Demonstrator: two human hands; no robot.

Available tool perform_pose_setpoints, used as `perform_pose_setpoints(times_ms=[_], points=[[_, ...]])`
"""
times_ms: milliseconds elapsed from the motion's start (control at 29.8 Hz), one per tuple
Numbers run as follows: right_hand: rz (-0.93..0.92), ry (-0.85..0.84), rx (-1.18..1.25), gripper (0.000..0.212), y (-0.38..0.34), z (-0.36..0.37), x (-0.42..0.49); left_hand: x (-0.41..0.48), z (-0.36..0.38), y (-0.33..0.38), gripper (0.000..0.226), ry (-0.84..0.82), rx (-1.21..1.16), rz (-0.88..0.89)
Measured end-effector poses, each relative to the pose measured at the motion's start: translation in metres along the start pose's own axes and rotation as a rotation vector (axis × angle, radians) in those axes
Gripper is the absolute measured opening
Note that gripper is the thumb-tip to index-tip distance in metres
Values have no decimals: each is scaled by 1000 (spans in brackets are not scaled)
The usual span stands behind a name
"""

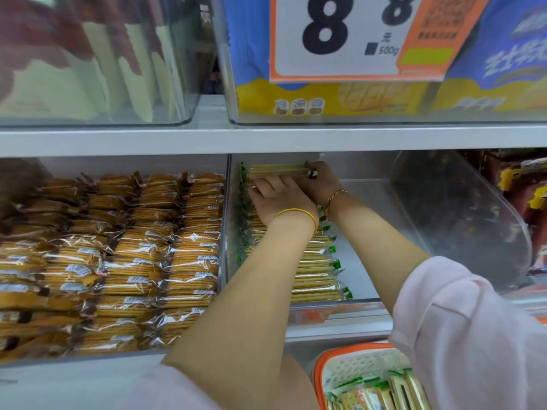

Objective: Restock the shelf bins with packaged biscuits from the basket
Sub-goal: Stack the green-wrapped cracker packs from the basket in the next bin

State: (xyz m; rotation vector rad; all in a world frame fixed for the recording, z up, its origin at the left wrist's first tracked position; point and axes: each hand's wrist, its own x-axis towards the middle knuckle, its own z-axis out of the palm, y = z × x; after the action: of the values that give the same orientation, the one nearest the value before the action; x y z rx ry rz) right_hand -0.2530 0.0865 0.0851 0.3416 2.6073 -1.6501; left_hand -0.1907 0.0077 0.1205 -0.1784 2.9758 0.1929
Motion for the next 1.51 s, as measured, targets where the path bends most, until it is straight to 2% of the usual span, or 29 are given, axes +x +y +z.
perform_pose_setpoints(times_ms=[134, 235, 302, 369, 436, 503, 603, 670, 771, 838, 938, 1106, 1173, 1307, 1407, 1508], points=[[23, -68, -122, 29, -5, -10, -1, -13, -5, -1, 68, -96, 8, 34], [44, -74, -235, 35, -19, -31, -18, -38, -13, -1, 60, -73, -42, 126], [-36, -29, -295, 40, -31, -54, -48, -64, -20, -2, 49, 38, -156, 240], [-173, 54, -231, 34, -33, -80, -96, -93, -22, -4, 38, 241, -317, 421], [-245, 172, -1, 28, -21, -104, -161, -122, -16, -4, 38, 477, -504, 636], [-224, 299, 225, 23, 2, -121, -228, -155, -1, -4, 39, 574, -642, 782], [-26, 398, 286, 21, 58, -128, -295, -197, 39, -2, 36, 417, -628, 954], [169, 340, 211, 21, 108, -120, -316, -211, 72, 0, 37, 225, -565, 1028], [388, 243, 65, 18, 176, -107, -334, -214, 110, 0, 34, -47, -547, 945], [487, 212, -12, 23, 207, -99, -339, -211, 123, 0, 34, -168, -529, 848], [575, 132, -159, 29, 236, -72, -337, -205, 134, 4, 34, -210, -569, 783], [571, -247, -426, 53, 266, 7, -322, -189, 151, 12, 27, -232, -630, 657], [573, -322, -510, 59, 284, 30, -323, -187, 155, 13, 25, -233, -639, 649], [558, -309, -584, 46, 307, 43, -332, -184, 162, 14, 24, -229, -640, 651], [517, -255, -605, 25, 310, 39, -333, -181, 162, 14, 24, -240, -631, 633], [578, -151, -393, 30, 298, 19, -325, -180, 162, 12, 25, -255, -631, 596]])
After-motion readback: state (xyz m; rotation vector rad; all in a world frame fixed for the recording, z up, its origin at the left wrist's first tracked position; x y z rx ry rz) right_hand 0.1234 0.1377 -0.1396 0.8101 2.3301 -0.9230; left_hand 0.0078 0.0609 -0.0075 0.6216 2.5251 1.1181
